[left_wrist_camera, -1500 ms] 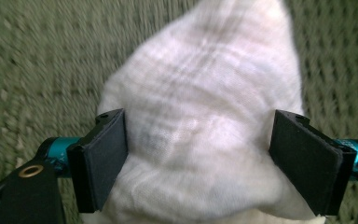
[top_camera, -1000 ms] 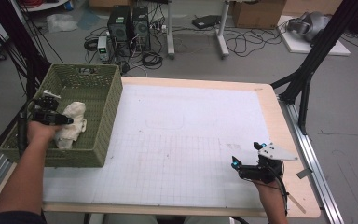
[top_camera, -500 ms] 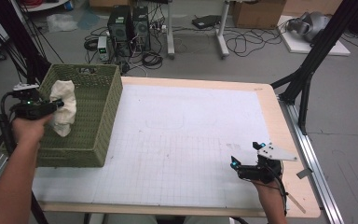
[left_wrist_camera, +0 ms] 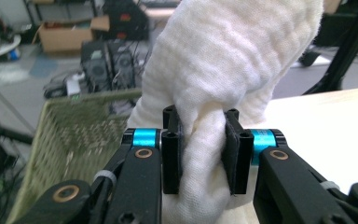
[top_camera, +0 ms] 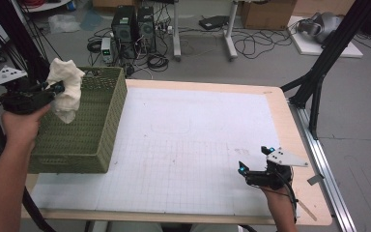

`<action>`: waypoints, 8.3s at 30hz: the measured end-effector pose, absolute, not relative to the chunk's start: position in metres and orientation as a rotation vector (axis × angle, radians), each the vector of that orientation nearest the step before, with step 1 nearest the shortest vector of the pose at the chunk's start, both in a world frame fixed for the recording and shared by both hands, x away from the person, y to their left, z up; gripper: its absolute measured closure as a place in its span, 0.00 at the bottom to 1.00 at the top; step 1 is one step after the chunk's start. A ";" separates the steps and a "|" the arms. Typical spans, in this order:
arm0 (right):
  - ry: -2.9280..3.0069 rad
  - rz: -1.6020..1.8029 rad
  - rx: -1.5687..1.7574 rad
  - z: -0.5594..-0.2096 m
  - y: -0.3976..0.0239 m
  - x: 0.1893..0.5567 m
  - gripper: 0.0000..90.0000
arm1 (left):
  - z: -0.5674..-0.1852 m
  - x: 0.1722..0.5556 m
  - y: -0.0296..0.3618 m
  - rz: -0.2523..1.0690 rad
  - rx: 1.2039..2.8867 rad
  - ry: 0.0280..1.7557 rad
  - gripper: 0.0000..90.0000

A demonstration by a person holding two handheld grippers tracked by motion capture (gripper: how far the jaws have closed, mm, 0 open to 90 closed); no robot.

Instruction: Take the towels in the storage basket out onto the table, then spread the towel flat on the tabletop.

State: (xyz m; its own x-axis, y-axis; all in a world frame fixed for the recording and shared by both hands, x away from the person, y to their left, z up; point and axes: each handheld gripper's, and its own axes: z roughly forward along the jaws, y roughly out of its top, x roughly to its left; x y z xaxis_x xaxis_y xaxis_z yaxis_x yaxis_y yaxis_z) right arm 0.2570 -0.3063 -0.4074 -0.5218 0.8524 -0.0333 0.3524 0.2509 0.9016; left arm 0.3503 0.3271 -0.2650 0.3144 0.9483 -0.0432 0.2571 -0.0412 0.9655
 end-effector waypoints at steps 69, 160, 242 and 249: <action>2.016 1.229 1.072 -0.409 -0.305 0.260 0.03 | -0.435 0.341 0.030 0.107 1.796 0.619 0.77; 2.254 1.172 0.900 -0.388 -0.210 0.304 0.90 | -0.428 0.313 0.163 0.388 1.663 0.868 0.22; 2.016 1.060 1.181 -0.376 -0.285 0.361 0.49 | -0.433 0.314 0.151 0.360 1.684 0.855 0.22; 2.277 1.080 1.073 -0.400 -0.253 0.350 0.47 | -0.433 0.314 0.152 0.364 1.678 0.859 0.23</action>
State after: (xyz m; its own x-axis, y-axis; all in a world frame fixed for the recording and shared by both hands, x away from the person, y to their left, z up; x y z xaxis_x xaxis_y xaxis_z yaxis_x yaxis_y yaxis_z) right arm 0.3499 -0.2525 -0.4000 -0.6257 0.7795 -0.0290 0.4709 0.4070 0.7827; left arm 0.3141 0.1525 -0.4329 0.6831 0.7029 -0.1982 0.3465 -0.0730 0.9352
